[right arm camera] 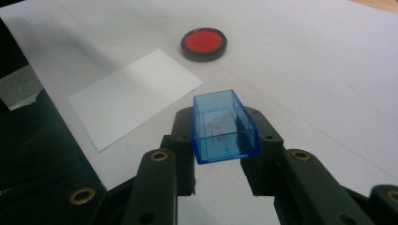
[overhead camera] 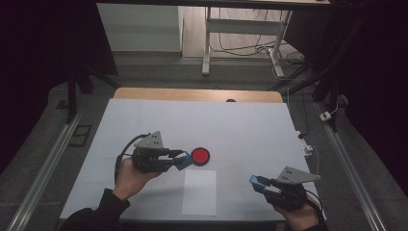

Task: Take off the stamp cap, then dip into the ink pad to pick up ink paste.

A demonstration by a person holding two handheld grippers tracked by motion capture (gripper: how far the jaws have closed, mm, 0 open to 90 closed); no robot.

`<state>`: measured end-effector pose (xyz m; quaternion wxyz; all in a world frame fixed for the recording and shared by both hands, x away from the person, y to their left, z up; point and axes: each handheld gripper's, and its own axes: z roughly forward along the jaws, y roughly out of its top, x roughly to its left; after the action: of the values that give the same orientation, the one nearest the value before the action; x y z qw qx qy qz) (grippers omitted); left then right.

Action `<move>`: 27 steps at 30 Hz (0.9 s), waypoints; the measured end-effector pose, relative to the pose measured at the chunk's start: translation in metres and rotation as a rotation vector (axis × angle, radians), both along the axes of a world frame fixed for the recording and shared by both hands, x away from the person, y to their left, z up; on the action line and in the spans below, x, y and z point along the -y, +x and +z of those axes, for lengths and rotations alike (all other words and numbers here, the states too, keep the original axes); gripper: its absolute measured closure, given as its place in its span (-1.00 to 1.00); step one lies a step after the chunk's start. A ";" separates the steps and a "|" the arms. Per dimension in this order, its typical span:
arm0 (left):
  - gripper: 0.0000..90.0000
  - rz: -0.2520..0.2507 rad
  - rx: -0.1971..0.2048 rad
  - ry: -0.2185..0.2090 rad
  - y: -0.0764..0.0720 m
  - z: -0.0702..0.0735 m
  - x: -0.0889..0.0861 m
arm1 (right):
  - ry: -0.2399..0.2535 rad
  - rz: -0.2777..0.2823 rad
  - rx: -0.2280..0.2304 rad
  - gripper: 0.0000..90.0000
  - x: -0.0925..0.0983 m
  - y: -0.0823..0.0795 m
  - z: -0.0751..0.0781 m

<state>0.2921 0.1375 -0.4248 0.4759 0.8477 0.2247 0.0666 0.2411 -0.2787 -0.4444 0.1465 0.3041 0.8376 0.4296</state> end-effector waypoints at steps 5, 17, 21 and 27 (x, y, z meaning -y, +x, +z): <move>0.55 0.008 0.001 0.001 0.002 0.000 0.000 | 0.002 -0.030 -0.004 0.52 0.011 -0.004 -0.001; 0.55 0.020 0.002 0.011 0.005 -0.002 0.000 | 0.017 -0.084 -0.026 0.52 0.029 -0.010 -0.004; 0.55 0.019 -0.001 0.015 0.006 -0.002 0.001 | 0.021 -0.091 -0.046 0.52 0.032 -0.010 -0.006; 0.55 0.017 -0.036 0.034 0.010 0.000 0.006 | 0.036 -0.093 -0.059 0.52 0.034 -0.010 -0.007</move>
<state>0.3021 0.1315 -0.4246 0.4568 0.8547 0.2394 0.0590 0.2313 -0.3126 -0.4514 0.1363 0.3579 0.8187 0.4280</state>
